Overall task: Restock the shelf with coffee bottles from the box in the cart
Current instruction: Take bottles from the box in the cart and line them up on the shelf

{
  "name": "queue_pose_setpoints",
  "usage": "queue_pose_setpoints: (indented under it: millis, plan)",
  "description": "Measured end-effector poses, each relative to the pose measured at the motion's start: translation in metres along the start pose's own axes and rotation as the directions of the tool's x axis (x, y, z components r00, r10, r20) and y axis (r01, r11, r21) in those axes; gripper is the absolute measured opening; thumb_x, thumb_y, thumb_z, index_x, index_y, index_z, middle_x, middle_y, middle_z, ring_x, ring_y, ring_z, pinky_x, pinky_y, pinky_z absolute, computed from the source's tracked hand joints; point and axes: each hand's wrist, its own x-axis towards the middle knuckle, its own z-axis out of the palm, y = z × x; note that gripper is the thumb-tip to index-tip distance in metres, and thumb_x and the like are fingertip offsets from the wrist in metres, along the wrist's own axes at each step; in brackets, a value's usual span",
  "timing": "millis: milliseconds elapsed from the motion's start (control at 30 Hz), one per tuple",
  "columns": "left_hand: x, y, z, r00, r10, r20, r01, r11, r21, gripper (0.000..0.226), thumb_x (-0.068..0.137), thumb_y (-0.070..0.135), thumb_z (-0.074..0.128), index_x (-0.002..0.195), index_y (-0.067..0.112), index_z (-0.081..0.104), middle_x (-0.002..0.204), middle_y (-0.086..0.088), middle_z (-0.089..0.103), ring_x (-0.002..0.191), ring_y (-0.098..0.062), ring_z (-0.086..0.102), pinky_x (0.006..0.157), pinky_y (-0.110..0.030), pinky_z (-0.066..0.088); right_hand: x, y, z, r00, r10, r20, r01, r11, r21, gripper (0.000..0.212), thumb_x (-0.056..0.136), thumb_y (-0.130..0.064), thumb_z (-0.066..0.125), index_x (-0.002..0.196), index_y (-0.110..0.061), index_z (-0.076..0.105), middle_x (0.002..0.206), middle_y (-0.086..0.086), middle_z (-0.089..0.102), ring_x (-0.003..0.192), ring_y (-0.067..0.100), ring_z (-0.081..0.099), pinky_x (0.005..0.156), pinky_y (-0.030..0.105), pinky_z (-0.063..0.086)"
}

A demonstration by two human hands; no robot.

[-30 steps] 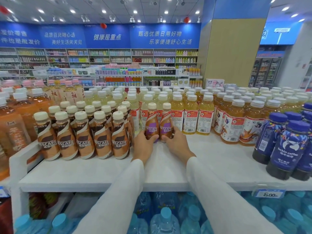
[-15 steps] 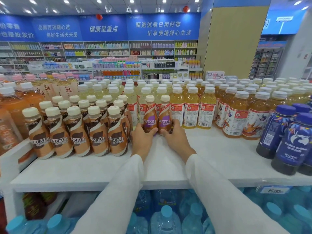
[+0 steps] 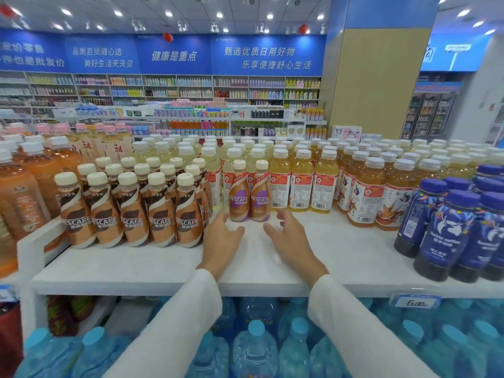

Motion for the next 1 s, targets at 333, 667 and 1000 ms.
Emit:
queue_pose_setpoints:
  millis: [333,667,1000]
  plan:
    - [-0.133,0.017,-0.052,0.992,0.033,-0.125,-0.06,0.974,-0.22,0.03,0.097,0.025,0.065,0.127,0.027,0.063,0.119,0.017,0.067,0.111,-0.004,0.062,0.095,-0.026,0.05,-0.124,0.004,-0.054,0.993,-0.077,-0.093,0.086,0.991,0.099,0.033,0.098,-0.042,0.058,0.129,-0.03,0.057,0.131,-0.02,0.058,0.119,0.0,0.054,0.108,0.033,0.045]
    - [-0.28,-0.019,-0.072,0.958,-0.176,-0.228,0.078,0.92,-0.383,0.029,0.093,0.017,0.069,0.117,0.034,0.067,0.112,0.02,0.072,0.106,0.005,0.064,0.087,-0.019,0.049,-0.251,0.041,-0.034,0.999,0.04,0.037,-0.051,0.912,0.406,0.021,0.091,-0.029,0.071,0.11,-0.037,0.07,0.112,-0.029,0.067,0.108,-0.006,0.062,0.097,0.022,0.046]
    - [-0.399,-0.105,-0.102,0.802,-0.448,-0.394,0.307,0.876,-0.371,0.035,0.088,-0.003,0.071,0.105,0.028,0.071,0.099,0.014,0.077,0.086,0.003,0.068,0.073,-0.004,0.049,-0.33,0.068,0.036,0.93,0.137,0.342,-0.265,0.892,0.365,0.015,0.092,-0.022,0.07,0.105,-0.03,0.071,0.102,-0.03,0.07,0.099,-0.012,0.062,0.093,0.023,0.047]
